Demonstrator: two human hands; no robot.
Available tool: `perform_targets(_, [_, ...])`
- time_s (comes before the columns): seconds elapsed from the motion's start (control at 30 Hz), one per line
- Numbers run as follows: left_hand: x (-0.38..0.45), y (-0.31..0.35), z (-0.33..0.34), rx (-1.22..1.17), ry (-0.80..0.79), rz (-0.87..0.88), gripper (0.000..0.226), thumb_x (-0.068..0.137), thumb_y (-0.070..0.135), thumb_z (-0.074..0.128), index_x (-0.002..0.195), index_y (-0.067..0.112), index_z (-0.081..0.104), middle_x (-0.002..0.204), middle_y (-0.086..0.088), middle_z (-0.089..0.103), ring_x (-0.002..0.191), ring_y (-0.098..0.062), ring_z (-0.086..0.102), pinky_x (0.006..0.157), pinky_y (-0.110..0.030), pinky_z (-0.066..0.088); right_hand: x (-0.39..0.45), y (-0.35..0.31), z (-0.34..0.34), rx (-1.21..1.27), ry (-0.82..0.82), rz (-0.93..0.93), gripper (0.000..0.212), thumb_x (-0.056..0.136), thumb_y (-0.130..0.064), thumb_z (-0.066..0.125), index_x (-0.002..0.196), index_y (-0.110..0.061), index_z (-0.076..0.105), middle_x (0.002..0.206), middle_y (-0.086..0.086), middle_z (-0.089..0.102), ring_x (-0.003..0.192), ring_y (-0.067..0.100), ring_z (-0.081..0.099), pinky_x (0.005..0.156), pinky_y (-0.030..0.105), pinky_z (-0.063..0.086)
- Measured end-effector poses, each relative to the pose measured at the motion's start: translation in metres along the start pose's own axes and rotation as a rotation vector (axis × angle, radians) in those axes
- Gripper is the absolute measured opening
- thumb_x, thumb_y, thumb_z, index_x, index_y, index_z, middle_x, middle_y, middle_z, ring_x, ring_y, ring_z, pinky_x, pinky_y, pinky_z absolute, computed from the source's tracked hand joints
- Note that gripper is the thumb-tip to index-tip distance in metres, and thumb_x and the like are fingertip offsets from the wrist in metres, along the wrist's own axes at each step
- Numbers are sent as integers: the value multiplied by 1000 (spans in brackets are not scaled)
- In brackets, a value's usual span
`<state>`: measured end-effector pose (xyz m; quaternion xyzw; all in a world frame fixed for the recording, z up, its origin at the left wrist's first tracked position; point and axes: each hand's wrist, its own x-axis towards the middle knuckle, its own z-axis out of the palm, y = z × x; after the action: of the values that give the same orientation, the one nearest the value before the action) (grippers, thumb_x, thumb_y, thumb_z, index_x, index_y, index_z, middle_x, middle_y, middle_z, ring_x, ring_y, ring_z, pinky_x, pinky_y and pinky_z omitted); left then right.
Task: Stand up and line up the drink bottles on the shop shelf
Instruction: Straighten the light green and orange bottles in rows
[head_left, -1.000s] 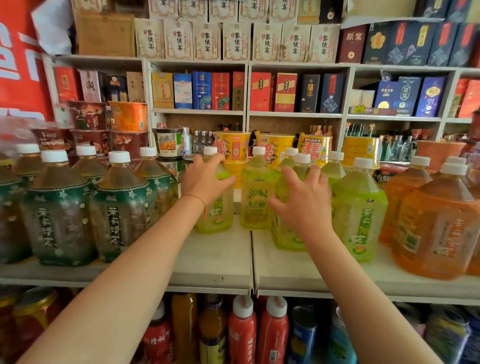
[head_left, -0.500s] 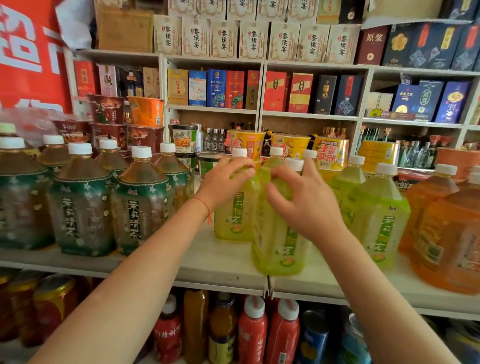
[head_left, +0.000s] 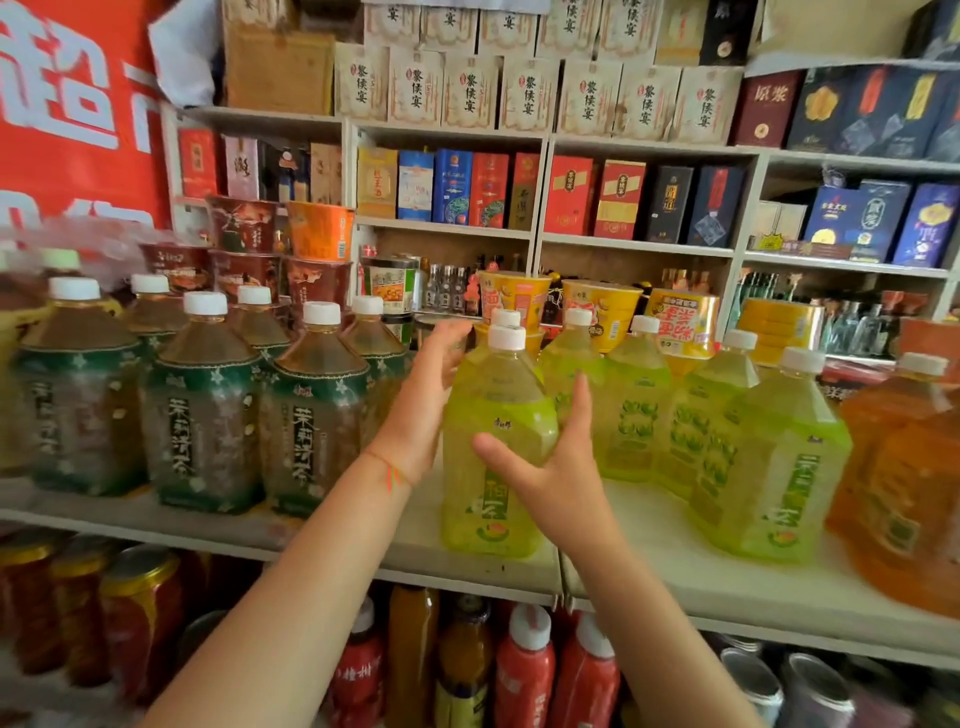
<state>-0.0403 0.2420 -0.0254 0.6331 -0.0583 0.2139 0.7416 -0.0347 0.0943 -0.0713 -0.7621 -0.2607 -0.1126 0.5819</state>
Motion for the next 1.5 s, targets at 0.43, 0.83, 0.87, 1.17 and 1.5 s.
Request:
perform_targets(0.43, [-26, -23, -5, 124, 214, -40, 76, 76, 84, 39, 133, 38, 60, 135, 15, 61, 130, -10, 51, 115, -45, 34, 1, 12, 28, -172, -69, 91, 127, 68, -77, 67, 160, -20, -1, 160, 9, 24, 148, 25, 23, 119, 42, 27])
perform_targets(0.83, [-25, -22, 5, 299, 385, 175, 46, 104, 47, 38, 142, 23, 47, 130, 6, 57, 125, -16, 51, 96, -33, 39, 48, 0, -20, -281, 151, -35, 71, 95, -68, 33, 148, -21, 41, 145, 10, 46, 135, 22, 41, 110, 37, 34])
perform_targets(0.87, [-25, -23, 6, 380, 387, 219, 50, 103, 46, 42, 146, 22, 42, 137, 3, 53, 127, -17, 49, 97, -33, 39, 63, -2, -29, -386, 234, -83, 54, 101, -52, 41, 148, -24, 41, 145, 12, 43, 136, 25, 38, 108, 36, 33])
perform_targets(1.17, [-25, -25, 28, 957, 569, 639, 65, 89, 50, 51, 140, 9, 49, 117, -5, 67, 102, -22, 64, 84, -38, 54, 139, 13, -33, -848, 74, -23, 46, 101, -41, 45, 145, -30, 45, 145, 21, 38, 133, 39, 38, 105, 46, 40])
perform_targets(1.5, [-26, -36, 27, 909, 632, 684, 56, 93, 44, 52, 135, 7, 53, 123, -9, 64, 113, -24, 58, 89, -33, 47, 100, -28, -56, -1162, 6, -239, 47, 105, -53, 23, 135, -32, 53, 126, 19, 52, 120, 39, 50, 83, 44, 50])
